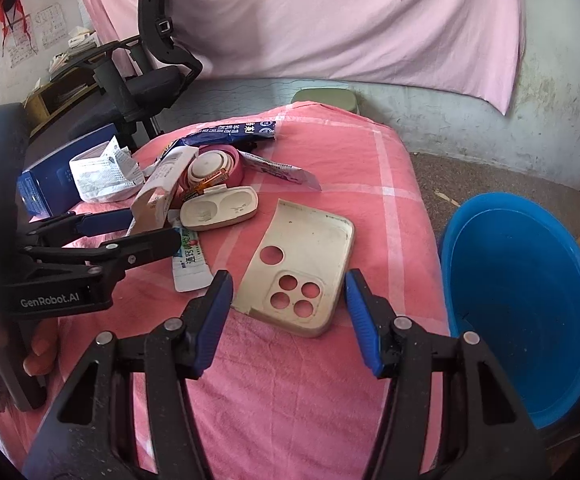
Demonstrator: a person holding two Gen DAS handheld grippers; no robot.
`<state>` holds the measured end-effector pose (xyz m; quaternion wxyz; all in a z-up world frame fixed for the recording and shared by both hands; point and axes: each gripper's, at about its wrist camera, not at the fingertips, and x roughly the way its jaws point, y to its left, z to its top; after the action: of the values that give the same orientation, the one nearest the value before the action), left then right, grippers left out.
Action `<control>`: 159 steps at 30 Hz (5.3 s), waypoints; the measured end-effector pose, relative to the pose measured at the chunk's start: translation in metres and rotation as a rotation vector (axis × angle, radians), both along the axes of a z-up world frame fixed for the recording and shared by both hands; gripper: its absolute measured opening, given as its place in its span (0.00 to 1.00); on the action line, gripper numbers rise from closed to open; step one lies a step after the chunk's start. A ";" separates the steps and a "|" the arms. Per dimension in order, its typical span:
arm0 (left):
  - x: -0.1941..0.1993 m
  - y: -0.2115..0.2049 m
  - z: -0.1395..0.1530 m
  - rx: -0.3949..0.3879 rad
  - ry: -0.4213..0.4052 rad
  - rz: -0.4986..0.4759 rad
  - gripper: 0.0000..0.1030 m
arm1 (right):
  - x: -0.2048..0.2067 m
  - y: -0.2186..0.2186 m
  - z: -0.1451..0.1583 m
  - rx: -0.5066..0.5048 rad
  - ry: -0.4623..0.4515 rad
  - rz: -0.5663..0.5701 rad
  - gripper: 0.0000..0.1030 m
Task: Collect trash
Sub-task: 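Grasp the white paper slip with the left tool while the right tool approaches the beige phone case, then hold the paper slip in the left tool while the right tool grasps the black patterned phone case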
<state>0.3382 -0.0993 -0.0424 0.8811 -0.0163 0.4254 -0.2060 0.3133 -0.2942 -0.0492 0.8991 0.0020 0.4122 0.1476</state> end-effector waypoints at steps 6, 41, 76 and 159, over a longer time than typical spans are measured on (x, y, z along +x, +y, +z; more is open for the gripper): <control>-0.001 0.006 -0.001 -0.005 -0.011 0.034 0.59 | 0.002 0.002 -0.001 -0.005 0.006 0.002 0.77; -0.055 0.043 0.032 -0.127 -0.170 0.132 0.00 | -0.029 0.021 0.011 -0.043 -0.109 0.010 0.30; -0.115 0.146 0.028 -0.159 -0.135 0.277 0.00 | -0.020 0.117 -0.006 0.077 0.029 0.146 0.94; -0.123 0.111 0.040 -0.132 -0.202 0.208 0.00 | -0.032 0.068 -0.003 -0.010 -0.002 -0.047 0.71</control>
<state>0.2151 0.0119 -0.0021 0.9330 -0.0973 0.3160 -0.1418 0.2810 -0.2257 -0.0526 0.9026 0.0072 0.4120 0.1245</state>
